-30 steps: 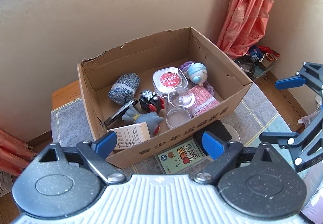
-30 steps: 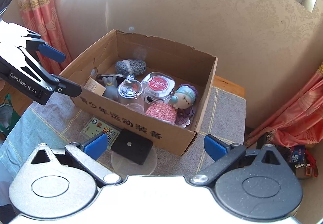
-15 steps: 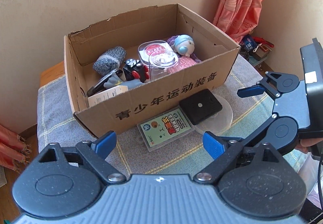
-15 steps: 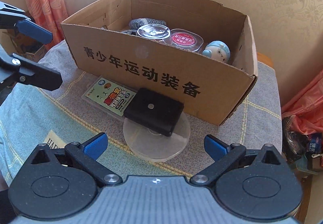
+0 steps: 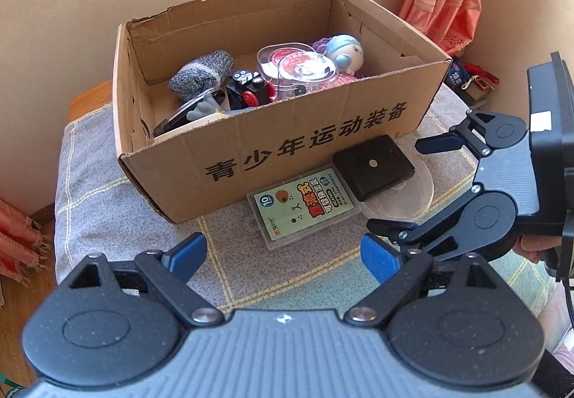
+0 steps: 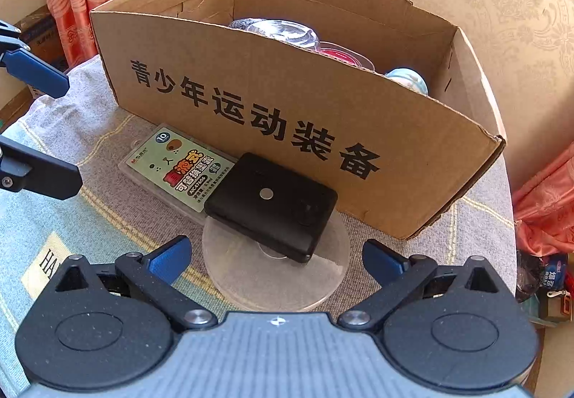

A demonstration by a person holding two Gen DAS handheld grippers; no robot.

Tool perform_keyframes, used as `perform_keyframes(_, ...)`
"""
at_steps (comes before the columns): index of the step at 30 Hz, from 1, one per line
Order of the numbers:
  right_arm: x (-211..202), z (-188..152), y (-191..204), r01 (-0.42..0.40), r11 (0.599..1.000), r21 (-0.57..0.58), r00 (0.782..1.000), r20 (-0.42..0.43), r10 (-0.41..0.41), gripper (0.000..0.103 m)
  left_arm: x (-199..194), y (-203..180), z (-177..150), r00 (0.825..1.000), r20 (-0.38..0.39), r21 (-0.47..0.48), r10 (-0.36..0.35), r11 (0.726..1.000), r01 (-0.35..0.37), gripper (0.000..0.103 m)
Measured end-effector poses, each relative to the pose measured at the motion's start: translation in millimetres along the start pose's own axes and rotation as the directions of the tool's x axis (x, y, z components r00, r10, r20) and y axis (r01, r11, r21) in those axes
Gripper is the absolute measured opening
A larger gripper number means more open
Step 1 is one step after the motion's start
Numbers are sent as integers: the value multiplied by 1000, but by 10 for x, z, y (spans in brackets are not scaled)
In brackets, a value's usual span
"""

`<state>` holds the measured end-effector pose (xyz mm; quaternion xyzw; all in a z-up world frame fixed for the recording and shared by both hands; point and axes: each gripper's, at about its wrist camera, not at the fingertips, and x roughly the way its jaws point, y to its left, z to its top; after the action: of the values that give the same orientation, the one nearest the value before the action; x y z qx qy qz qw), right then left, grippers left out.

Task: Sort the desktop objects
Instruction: 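Move both open tools back toward the card pack and black device, then grasp the green card pack with left tool while right tool grasps the black square device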

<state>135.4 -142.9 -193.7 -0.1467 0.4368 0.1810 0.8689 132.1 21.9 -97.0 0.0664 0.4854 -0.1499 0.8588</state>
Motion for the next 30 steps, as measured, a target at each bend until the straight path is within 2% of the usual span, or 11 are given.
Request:
perform_keyframes(4, -10, -10, -8, -8, 1000, -6, 1000, 9, 8, 92, 52, -12, 10, 1000, -2, -10, -2, 1000, 2, 92)
perform_keyframes(21, -238, -299, -16, -5, 1000, 14, 1000, 0, 5, 92, 329, -235, 90, 1000, -13, -27, 5, 1000, -5, 93)
perform_keyframes(30, -309, -446, -70, -10, 999, 48, 1000, -29, 11, 95, 494, -278, 107, 999, -4, -92, 39, 995, -39, 93)
